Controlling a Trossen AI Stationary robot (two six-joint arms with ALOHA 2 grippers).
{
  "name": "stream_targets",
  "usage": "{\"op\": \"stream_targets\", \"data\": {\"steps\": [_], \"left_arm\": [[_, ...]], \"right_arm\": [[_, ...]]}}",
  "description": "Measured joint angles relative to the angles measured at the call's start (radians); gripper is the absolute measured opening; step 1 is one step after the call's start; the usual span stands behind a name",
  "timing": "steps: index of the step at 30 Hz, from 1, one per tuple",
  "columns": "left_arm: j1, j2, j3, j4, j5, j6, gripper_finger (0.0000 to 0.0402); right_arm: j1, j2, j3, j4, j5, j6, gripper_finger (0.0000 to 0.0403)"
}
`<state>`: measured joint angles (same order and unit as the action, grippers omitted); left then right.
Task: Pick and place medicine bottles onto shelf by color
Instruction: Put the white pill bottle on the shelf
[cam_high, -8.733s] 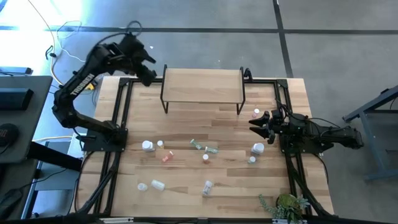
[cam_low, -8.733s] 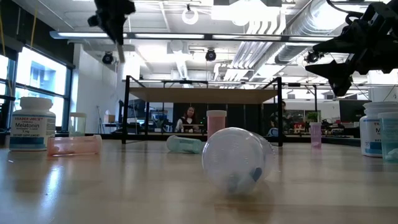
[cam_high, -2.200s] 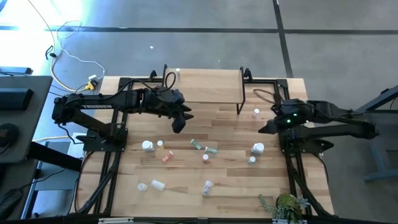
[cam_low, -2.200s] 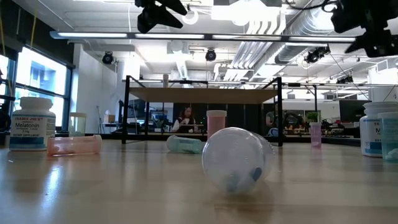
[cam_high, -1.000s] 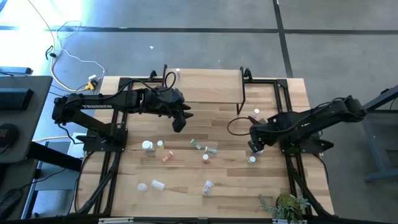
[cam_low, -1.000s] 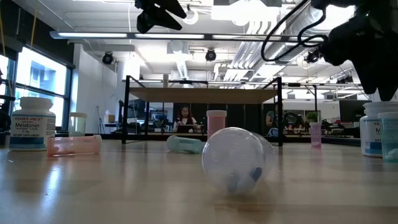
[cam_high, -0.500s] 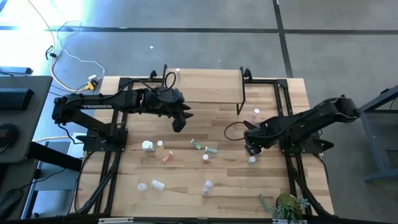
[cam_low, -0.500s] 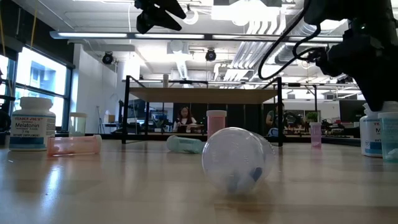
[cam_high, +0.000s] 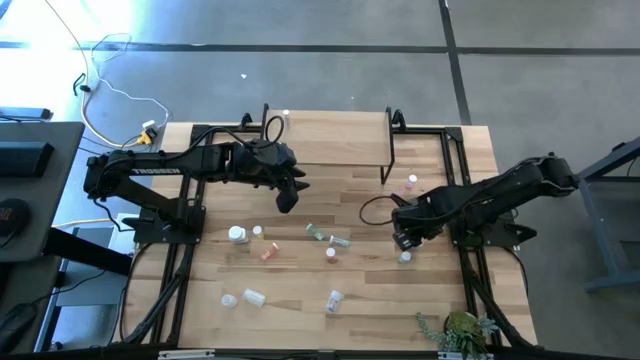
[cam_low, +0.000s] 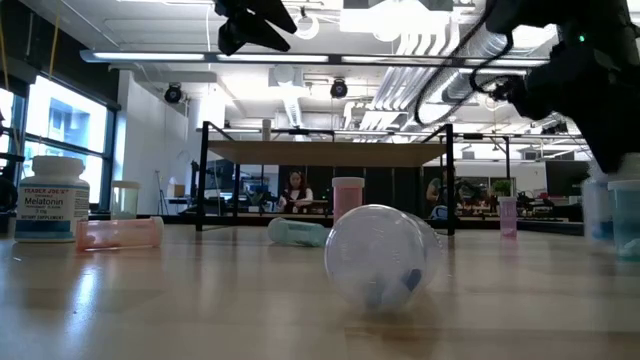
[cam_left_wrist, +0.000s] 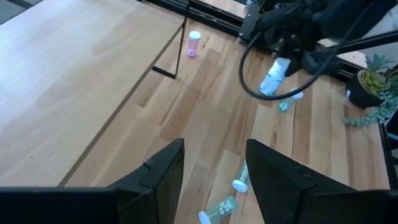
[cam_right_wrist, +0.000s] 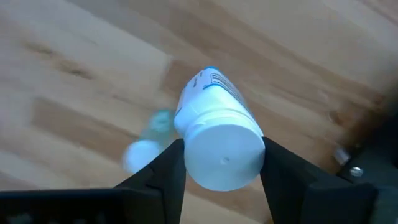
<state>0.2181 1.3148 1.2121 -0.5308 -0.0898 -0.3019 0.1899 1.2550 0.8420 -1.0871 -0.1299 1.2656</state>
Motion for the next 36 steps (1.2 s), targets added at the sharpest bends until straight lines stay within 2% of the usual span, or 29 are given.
{"op": "stream_targets", "data": {"steps": [10, 23, 29, 36], "left_arm": [[0.048, 0.0, 0.0, 0.001, 0.0, -0.001, 0.0161], [0.078, 0.0, 0.0, 0.001, 0.0, -0.001, 0.0161], [0.078, 0.0, 0.0, 0.001, 0.0, -0.001, 0.0161], [0.078, 0.0, 0.0, -0.004, 0.0, -0.001, 0.0161]], "right_arm": [[-0.061, 0.001, 0.247, -0.059, 0.105, -0.16, 0.0153], [-0.287, 0.022, 0.562, -0.106, 0.209, -0.596, 0.0153], [-0.429, 0.099, 0.745, -0.142, 0.239, -0.803, 0.0153], [-0.576, 0.256, 0.956, -0.294, 0.239, -0.975, 0.0153]]}}
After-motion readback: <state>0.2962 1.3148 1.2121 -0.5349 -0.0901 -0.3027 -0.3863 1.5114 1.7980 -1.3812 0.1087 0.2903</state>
